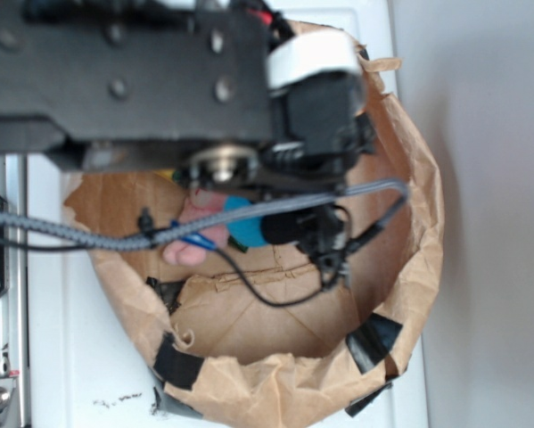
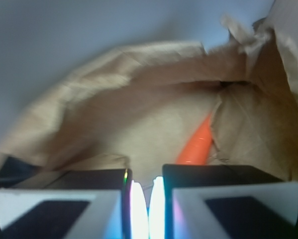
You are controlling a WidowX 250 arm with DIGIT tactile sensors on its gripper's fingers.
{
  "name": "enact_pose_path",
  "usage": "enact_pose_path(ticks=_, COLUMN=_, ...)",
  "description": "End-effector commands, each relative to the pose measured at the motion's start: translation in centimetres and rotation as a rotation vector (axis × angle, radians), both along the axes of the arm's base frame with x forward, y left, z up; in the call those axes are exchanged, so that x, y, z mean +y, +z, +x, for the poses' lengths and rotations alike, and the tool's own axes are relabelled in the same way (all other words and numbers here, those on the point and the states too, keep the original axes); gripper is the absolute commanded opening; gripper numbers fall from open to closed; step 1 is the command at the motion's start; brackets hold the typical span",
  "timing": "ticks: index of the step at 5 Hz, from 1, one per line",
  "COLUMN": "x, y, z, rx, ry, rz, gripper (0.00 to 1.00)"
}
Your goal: Grab the carrot.
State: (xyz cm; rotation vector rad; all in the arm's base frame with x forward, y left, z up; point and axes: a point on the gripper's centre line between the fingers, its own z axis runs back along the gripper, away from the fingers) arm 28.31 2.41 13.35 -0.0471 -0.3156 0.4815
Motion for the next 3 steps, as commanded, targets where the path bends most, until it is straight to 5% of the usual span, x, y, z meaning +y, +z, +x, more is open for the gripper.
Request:
enact_pose_path(ticks=1, x=0.7, y=-1.9, z=0.8, rx=-0.013, ry=0.007, rz=0.134, gripper=1.00)
enact_pose_path(ticks=3, x=0.2, y=3.2, z=-0.1, rx=0.062, ry=0.037, rz=-0.025, gripper=1.00)
